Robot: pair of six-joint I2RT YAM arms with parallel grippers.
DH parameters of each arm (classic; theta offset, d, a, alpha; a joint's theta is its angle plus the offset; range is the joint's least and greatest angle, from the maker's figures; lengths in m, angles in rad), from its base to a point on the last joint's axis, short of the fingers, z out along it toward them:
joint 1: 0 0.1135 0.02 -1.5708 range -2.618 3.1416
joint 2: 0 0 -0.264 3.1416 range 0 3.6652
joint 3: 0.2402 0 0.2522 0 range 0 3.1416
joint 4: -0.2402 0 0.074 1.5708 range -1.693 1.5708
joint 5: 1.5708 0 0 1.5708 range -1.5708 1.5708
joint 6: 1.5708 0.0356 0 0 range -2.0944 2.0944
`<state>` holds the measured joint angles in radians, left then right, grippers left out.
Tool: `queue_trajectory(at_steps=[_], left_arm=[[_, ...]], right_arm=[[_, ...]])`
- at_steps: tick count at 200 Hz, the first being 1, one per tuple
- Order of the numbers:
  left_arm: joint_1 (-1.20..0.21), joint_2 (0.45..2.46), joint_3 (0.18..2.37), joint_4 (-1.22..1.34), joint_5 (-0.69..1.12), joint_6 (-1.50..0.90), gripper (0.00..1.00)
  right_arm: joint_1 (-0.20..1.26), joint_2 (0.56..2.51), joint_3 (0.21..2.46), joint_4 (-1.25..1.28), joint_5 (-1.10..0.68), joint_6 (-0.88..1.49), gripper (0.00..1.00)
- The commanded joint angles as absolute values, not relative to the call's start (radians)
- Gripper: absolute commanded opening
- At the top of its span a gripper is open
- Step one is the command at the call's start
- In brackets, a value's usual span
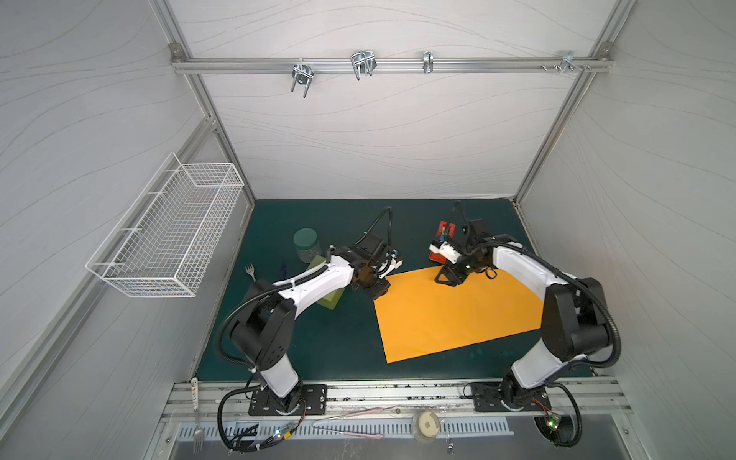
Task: Wrap a gift box in wrapping paper
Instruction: Move the wrapping paper to the center of the table.
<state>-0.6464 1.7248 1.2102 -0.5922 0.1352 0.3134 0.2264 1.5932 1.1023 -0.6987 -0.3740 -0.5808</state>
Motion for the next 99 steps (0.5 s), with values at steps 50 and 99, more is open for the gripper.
queue_trajectory(at_steps=[50,99], left_arm=[[-0.697,1.94,1.247,-0.467,-0.048,0.427,0.35],[-0.608,1.956,1.252,-0.52,-0.101,0.47,0.26]], right_arm=[[-0.022,1.595,0.976,-0.735,-0.226,-0.831,0.6],[0.024,1.666,0.933,-0.759,-0.209,-0.9,0.57]])
